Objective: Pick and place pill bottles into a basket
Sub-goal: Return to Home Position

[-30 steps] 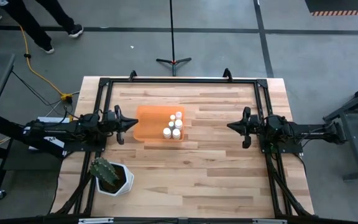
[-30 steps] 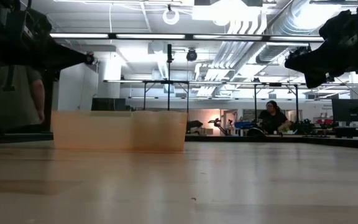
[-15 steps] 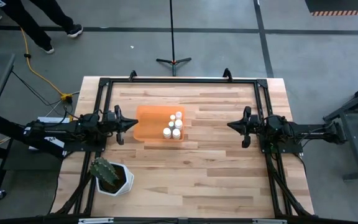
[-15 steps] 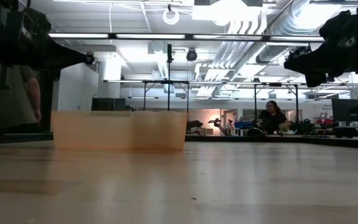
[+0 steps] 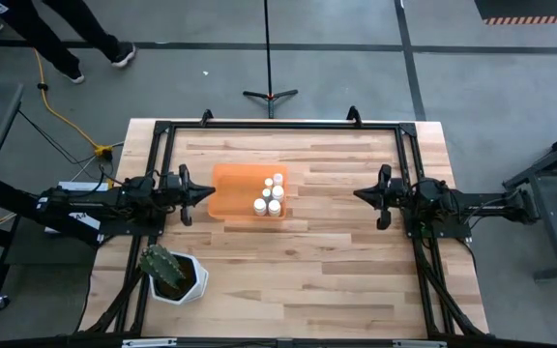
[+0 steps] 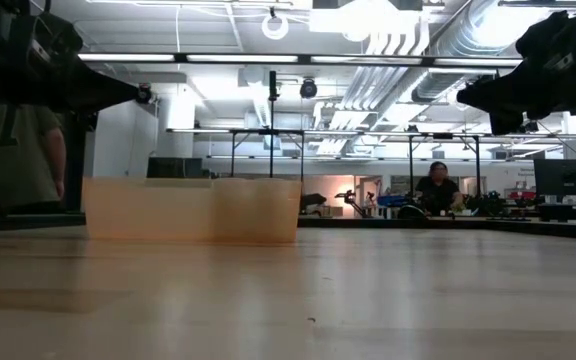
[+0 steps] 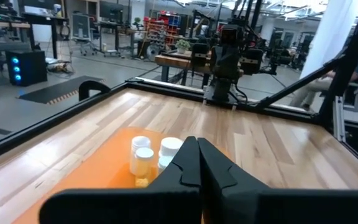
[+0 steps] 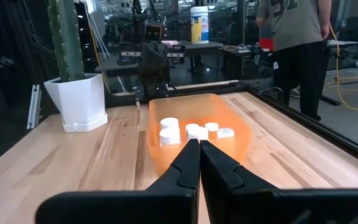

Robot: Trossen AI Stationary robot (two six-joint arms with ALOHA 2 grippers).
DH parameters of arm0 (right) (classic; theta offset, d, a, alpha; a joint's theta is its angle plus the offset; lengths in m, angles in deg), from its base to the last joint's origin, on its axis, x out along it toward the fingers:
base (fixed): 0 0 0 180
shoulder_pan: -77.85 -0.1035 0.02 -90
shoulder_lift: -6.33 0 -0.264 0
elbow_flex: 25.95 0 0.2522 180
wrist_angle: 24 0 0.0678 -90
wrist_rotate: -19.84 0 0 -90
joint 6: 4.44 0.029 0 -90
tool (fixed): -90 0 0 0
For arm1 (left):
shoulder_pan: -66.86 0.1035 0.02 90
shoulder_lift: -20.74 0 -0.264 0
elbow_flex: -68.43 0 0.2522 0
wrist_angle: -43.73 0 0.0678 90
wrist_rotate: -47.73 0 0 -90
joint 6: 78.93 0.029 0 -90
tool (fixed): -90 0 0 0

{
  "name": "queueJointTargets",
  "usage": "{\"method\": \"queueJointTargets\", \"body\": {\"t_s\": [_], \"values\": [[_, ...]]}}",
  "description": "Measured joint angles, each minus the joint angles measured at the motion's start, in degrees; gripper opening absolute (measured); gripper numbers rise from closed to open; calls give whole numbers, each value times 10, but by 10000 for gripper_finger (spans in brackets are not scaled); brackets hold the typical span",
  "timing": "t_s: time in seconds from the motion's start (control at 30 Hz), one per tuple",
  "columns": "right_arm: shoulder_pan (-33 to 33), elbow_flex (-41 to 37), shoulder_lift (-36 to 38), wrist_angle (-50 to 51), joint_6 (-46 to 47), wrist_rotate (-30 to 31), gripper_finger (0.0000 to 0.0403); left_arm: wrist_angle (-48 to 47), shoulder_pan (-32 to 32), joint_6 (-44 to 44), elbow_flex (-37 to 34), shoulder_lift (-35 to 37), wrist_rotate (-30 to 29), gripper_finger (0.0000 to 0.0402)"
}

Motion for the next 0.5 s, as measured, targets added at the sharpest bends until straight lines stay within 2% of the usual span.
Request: {"method": "queueJointTargets", "body": {"t_s": [0.27,0.4,0.5], "values": [[0,0,0,0,0,-3,1,-1,0,-4,0,0,2,52],[0,0,0,0,0,-13,2,-1,0,-3,0,0,2,24],[0,0,0,0,0,-14,1,-1,0,-3,0,0,2,22]]}}
